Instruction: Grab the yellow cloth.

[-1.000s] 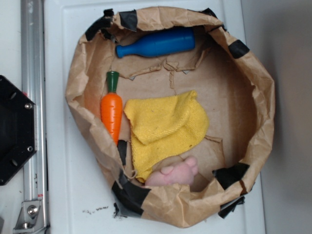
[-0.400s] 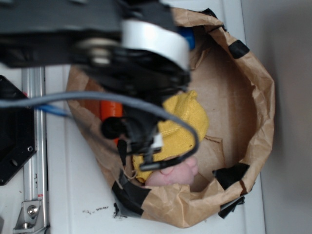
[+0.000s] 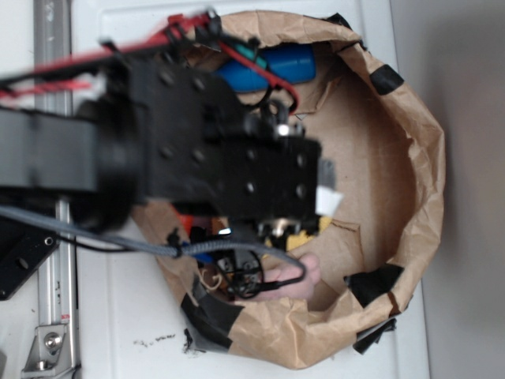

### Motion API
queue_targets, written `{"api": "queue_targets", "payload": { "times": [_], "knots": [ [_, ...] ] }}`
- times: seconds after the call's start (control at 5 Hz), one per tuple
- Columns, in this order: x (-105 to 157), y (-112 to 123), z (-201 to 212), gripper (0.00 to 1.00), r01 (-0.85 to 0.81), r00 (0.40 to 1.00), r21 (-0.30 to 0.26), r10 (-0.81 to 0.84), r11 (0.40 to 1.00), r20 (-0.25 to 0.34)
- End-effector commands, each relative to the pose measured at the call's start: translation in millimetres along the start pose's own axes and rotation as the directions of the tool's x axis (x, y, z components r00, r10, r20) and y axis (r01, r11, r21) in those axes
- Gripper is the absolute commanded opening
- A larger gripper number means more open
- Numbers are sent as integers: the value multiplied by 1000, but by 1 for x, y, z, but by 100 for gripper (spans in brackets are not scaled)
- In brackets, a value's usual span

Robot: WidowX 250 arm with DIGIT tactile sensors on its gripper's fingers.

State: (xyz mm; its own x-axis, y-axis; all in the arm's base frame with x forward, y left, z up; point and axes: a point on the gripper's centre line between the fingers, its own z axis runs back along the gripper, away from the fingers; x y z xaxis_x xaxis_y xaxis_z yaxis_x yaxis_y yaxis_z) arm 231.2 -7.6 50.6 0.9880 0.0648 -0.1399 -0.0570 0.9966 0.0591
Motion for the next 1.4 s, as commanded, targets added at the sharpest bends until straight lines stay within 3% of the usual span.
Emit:
{"api": "queue_targets", "payload": {
  "times": [0.0,0.2,0.4,0.6,0.8,1.0,1.2],
  "knots": [
    [18,1,-11,0,-98,994,-6,99,995,50],
    [22,17,8,0,-122,989,-23,124,992,80],
    [23,34,58,0,-81,974,-67,93,994,207],
    [10,39,107,0,-49,953,-92,75,995,295],
    [-12,36,148,0,14,925,-48,5,999,379],
    [-18,32,142,0,-155,936,-187,205,970,285],
    [-12,41,135,0,-181,945,-229,234,956,230]
  ]
}}
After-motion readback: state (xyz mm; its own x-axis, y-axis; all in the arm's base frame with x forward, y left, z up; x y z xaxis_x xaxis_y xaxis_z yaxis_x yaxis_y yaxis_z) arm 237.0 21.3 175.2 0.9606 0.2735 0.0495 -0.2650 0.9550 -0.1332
